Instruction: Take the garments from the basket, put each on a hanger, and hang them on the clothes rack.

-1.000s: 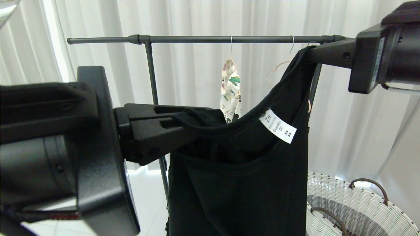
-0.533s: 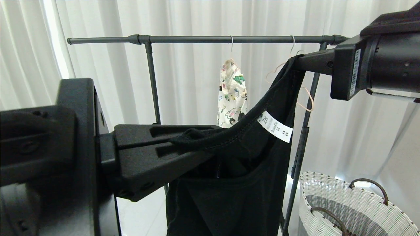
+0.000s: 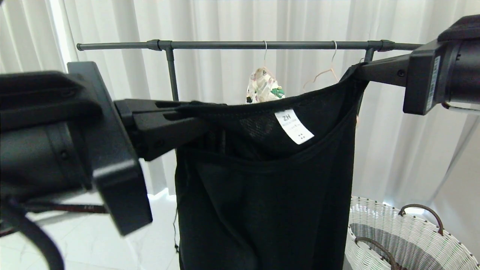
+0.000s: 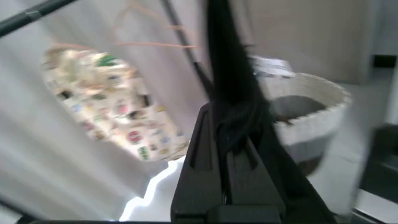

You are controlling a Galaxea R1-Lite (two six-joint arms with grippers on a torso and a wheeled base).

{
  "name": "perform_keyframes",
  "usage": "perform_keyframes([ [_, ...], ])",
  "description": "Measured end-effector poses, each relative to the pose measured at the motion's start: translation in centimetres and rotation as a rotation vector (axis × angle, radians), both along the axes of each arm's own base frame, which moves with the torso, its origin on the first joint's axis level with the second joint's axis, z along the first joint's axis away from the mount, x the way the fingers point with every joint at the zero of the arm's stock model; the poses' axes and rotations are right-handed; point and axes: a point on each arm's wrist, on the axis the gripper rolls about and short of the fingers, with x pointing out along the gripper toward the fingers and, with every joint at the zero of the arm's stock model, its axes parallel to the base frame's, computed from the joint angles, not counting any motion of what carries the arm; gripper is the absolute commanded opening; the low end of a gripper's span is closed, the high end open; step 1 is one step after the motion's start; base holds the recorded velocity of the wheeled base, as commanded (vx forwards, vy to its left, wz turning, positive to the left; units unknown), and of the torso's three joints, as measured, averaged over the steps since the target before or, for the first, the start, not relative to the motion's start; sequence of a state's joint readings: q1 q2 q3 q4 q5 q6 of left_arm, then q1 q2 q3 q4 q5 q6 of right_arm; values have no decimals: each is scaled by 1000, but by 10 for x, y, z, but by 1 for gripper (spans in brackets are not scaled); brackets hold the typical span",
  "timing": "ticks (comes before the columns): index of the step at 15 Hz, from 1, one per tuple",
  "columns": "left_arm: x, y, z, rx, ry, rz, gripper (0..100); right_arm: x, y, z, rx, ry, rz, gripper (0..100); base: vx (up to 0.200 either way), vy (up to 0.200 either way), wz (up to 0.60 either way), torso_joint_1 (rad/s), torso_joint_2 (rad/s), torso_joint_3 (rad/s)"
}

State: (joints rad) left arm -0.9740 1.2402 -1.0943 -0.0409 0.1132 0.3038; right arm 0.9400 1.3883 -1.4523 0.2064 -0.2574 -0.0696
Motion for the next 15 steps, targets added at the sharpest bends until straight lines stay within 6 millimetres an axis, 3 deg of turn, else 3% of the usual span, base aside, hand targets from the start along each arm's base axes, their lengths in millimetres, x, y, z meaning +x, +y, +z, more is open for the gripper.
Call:
perform_keyframes([
  [5,46,7,17,-25,-21,205,0,-9,-13,-5,-8,4,-3,0,0,0,0,0,0,0],
  [10,57,2,14,-8,-9,233,0,-11,-16,-4,-7,3,-5,0,0,0,0,0,0,0],
  [11,57,2,13,-7,-8,233,0,-11,-16,-5,-13,7,-5,100,0,0,0,0,0,0],
  [15,59,2,13,-4,-7,245,0,-12,-17,-7,-31,19,-3,100,0,0,0,0,0,0],
])
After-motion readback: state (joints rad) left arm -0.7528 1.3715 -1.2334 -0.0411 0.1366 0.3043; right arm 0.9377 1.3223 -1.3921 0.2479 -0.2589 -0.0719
